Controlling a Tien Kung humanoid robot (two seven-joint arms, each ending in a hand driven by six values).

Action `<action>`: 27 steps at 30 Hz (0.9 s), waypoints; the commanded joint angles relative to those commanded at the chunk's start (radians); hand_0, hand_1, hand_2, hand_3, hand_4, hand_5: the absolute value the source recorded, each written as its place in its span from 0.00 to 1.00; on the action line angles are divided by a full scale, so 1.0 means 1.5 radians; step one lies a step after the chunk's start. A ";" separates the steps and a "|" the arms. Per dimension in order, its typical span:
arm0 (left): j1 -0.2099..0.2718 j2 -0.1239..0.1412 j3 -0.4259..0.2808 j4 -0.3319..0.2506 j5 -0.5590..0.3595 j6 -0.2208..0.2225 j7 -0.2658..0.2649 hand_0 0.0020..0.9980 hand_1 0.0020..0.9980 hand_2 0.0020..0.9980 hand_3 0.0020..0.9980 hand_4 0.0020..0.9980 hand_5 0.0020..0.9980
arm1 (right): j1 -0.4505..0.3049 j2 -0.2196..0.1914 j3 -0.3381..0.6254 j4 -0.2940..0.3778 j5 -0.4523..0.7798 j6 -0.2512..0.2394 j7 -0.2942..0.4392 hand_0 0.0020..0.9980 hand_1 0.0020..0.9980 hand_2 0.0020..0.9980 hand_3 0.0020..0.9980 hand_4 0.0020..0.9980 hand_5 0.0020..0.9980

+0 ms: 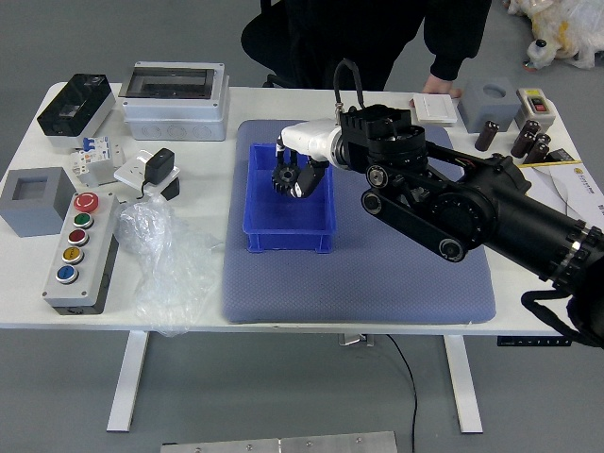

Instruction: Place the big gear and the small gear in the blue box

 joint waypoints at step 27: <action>-0.004 -0.002 -0.001 0.000 0.001 0.000 0.000 0.86 0.83 0.83 0.78 0.60 0.37 | -0.002 -0.001 0.007 -0.007 0.014 0.012 -0.006 0.39 0.49 0.62 0.83 0.84 0.34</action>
